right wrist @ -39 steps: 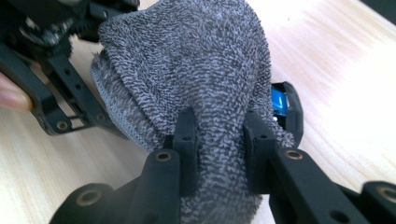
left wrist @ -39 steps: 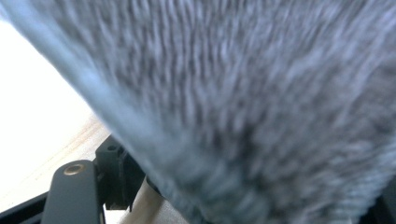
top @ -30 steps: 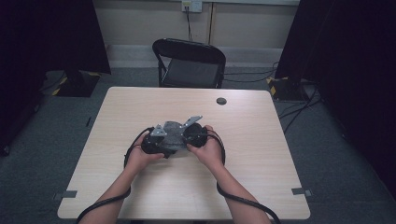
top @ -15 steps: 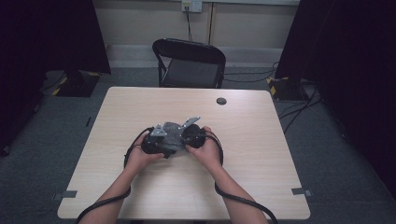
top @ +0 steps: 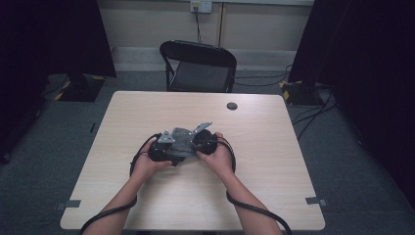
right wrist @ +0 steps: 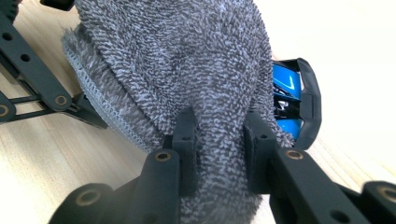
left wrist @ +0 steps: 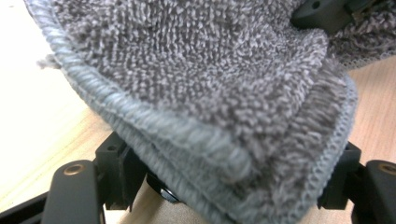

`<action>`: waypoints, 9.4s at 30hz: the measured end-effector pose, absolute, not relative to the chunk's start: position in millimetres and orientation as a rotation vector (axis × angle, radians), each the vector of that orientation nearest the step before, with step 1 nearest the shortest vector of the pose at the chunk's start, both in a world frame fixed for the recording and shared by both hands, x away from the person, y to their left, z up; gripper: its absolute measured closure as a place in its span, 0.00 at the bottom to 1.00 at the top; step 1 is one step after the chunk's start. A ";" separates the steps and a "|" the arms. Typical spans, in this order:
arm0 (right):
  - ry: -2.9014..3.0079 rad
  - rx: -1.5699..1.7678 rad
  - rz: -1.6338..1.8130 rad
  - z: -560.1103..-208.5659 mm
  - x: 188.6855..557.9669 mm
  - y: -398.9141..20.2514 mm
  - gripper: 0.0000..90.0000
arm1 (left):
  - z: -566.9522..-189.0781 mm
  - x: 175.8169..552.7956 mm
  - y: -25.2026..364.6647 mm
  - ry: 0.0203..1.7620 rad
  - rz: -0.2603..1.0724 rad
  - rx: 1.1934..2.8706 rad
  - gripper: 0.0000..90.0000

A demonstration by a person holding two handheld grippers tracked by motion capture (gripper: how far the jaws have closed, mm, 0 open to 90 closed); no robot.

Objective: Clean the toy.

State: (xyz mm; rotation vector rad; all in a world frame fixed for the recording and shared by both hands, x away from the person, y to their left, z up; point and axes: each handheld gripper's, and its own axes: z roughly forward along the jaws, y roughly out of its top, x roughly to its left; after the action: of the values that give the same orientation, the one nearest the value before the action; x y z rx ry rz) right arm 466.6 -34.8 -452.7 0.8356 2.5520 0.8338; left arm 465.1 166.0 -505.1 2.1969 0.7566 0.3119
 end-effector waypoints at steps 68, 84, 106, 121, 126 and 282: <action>2.405 1.073 0.747 -454.7 509.7 -104.5 0.79 | -505.2 464.7 165.8 0.760 0.309 2.195 0.29; 2.387 1.103 0.708 -456.2 507.2 -123.7 0.79 | -505.2 464.7 165.8 0.760 0.309 2.194 0.29; 2.364 1.120 0.716 -456.5 490.6 -153.4 0.79 | -505.3 463.6 166.6 0.787 0.312 2.190 0.26; 2.357 1.099 0.793 -446.5 468.2 -171.2 0.79 | -487.3 459.6 174.2 0.806 0.323 2.144 0.19; 2.358 1.092 0.813 -444.8 463.6 -174.6 0.79 | -472.0 461.4 178.6 0.822 0.320 2.078 0.19; 2.472 1.052 0.803 -472.6 488.3 -149.9 0.79 | -487.7 481.3 145.2 0.805 0.323 2.098 0.49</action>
State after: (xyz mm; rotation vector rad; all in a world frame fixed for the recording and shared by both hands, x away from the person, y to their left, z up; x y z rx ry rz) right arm 488.3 -149.9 -472.6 1.0523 2.4723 0.8027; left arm 481.3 145.2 -487.7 2.0982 0.8049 0.3232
